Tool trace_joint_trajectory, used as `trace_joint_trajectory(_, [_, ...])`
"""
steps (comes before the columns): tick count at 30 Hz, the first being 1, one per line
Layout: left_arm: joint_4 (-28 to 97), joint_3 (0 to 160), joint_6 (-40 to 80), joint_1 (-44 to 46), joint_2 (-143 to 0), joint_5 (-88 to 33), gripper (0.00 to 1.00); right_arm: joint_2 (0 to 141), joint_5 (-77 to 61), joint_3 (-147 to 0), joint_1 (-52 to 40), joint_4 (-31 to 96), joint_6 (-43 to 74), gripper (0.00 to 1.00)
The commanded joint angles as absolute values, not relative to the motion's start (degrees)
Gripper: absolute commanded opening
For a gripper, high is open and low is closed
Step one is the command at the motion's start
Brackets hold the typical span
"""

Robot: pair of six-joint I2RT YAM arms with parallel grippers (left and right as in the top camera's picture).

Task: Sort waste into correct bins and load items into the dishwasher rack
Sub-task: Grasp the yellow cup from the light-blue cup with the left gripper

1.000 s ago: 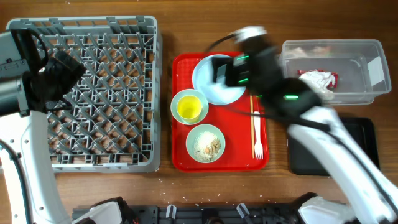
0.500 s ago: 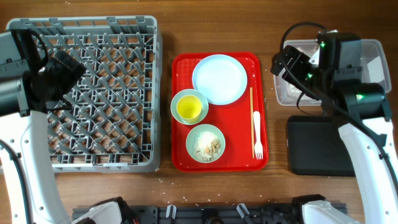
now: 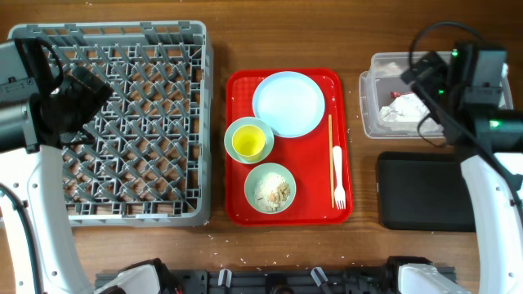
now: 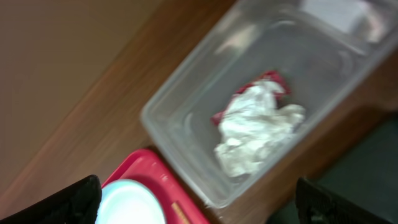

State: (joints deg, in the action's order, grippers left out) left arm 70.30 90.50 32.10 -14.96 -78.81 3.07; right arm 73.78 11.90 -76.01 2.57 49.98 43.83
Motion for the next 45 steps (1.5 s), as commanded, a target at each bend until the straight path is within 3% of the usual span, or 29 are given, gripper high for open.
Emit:
trace_joint_trajectory(1, [70.15,90.61,32.64,-15.29,-78.81,2.83,1.0,73.73,15.18,-76.05,5.08,50.22,46.89,1.0])
trace_joint_trajectory(6, [69.95,90.61,32.73,-15.27,-78.81,1.1,1.0,73.73,15.18,-76.05,5.1,50.22,46.92,1.0])
trace_joint_trajectory(11, [73.14,90.61,31.46,-13.82,-78.83,-31.0,1.0,73.73,15.18,-76.05,5.1,50.22,46.92,1.0])
trace_joint_trajectory(14, [72.71,90.61,24.69,-6.9,-78.91,-37.23,1.0,73.73,15.18,-76.05,5.1,50.22,46.92,1.0])
trace_joint_trajectory(19, [66.96,90.61,23.05,15.33,-81.95,-26.17,1.0,73.73,15.18,-76.05,5.1,50.22,46.89,0.99])
trace_joint_trajectory(24, [65.1,90.61,35.11,31.83,-91.35,-4.23,1.0,73.73,15.18,-76.05,5.1,50.22,46.92,1.0])
trace_joint_trajectory(26, [64.62,90.61,35.44,35.77,-95.94,-2.9,0.89,73.73,15.18,-76.05,5.1,50.24,46.92,1.0])
trace_joint_trajectory(30, [62.76,90.61,35.44,39.44,-102.76,-1.69,0.59,73.73,15.16,-76.05,5.1,50.22,46.92,1.0])
trace_joint_trajectory(35, [61.63,90.61,35.46,40.29,-108.51,3.49,0.44,73.73,15.18,-76.05,5.1,50.22,46.92,1.0])
trace_joint_trajectory(45, [60.82,90.37,36.53,41.17,-109.84,8.45,0.41,73.73,15.18,-76.05,5.1,50.22,46.92,1.0])
